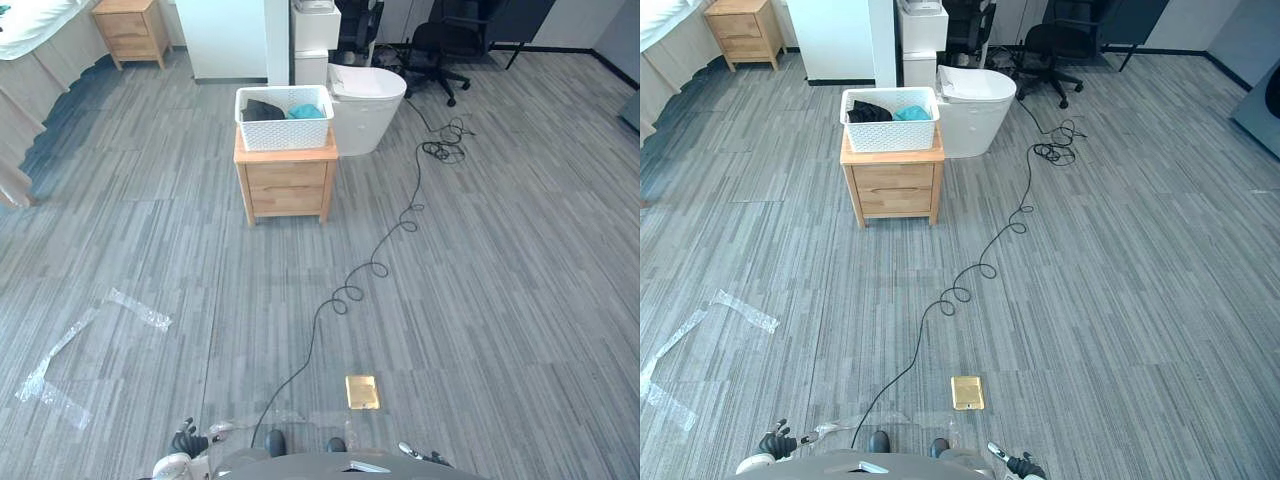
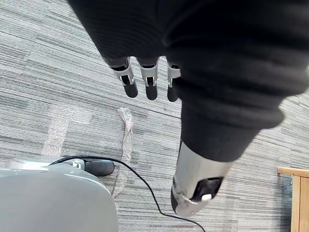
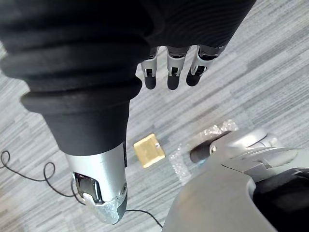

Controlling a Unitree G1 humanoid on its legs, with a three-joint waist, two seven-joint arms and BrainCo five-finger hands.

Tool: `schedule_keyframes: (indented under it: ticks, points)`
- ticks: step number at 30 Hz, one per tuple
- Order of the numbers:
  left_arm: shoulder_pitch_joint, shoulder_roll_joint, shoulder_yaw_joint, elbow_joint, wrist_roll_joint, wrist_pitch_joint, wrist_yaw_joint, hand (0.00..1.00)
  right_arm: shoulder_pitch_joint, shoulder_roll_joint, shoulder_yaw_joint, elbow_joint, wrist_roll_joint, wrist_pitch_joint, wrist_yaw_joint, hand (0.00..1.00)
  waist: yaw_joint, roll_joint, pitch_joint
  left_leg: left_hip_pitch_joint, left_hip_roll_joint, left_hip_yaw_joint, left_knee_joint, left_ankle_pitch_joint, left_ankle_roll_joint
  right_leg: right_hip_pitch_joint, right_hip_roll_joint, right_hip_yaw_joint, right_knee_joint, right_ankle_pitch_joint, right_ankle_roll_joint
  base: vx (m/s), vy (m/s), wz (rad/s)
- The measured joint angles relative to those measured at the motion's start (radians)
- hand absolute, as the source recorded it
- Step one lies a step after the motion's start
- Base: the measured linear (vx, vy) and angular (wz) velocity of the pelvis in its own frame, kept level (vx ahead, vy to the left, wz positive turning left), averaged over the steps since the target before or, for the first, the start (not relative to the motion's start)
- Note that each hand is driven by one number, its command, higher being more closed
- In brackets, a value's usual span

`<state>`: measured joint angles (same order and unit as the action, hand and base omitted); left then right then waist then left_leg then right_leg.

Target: Pick up the laundry basket with both hands and put the clothes into the washing machine.

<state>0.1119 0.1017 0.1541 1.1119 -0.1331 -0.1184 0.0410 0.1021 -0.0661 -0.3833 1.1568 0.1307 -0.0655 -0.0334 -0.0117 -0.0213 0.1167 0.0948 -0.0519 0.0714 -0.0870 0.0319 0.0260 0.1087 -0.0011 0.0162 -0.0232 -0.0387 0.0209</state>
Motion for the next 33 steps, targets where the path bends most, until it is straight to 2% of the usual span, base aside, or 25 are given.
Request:
schedule_keyframes:
  ticks: [19, 29, 30, 32, 33]
  points:
    - [-0.003, 0.007, 0.0, -0.001, 0.0, -0.004, 0.004, 0.0, -0.006, 0.001, 0.019, 0.0, 0.0, 0.0, 0.0, 0.0, 0.0, -0.014, 0.015, 0.001, -0.002, 0.001, 0.0, 0.001, -0.002, 0.009, -0.002, -0.005, -0.015, 0.002, 0.003, -0.03, -0.026, 0.0]
    - [-0.004, 0.007, 0.0, -0.003, -0.002, -0.004, 0.019, 0.0, -0.01, -0.001, 0.024, 0.0, 0.0, 0.002, 0.0, 0.0, 0.002, -0.013, 0.02, -0.01, -0.002, 0.009, 0.0, 0.001, -0.002, -0.004, -0.002, -0.001, -0.013, 0.0, 0.006, 0.0, -0.001, -0.01]
    - [-0.005, 0.006, 0.001, -0.004, -0.01, -0.004, 0.019, 0.0, -0.013, -0.001, 0.024, 0.0, 0.0, 0.003, 0.0, 0.0, 0.003, -0.012, 0.026, -0.013, -0.003, 0.012, 0.0, -0.012, -0.001, -0.012, -0.003, 0.002, -0.003, -0.009, 0.012, -0.05, -0.014, -0.08]
    - [-0.001, 0.006, 0.001, -0.015, -0.019, -0.004, 0.019, 0.0, -0.021, 0.001, 0.017, -0.004, 0.001, 0.002, 0.0, 0.0, 0.004, -0.02, 0.029, -0.035, -0.007, 0.054, 0.007, -0.032, 0.017, -0.072, -0.014, -0.006, 0.083, -0.072, 0.021, -0.04, 0.0, 0.14]
    - [0.0, 0.011, 0.001, -0.033, -0.02, -0.003, 0.019, 0.0, -0.022, 0.002, 0.015, -0.004, 0.001, 0.003, 0.0, 0.0, 0.001, -0.024, 0.034, -0.051, -0.015, 0.079, 0.042, -0.053, 0.022, -0.114, -0.037, -0.023, 0.165, -0.121, 0.046, 0.07, 0.038, 0.51]
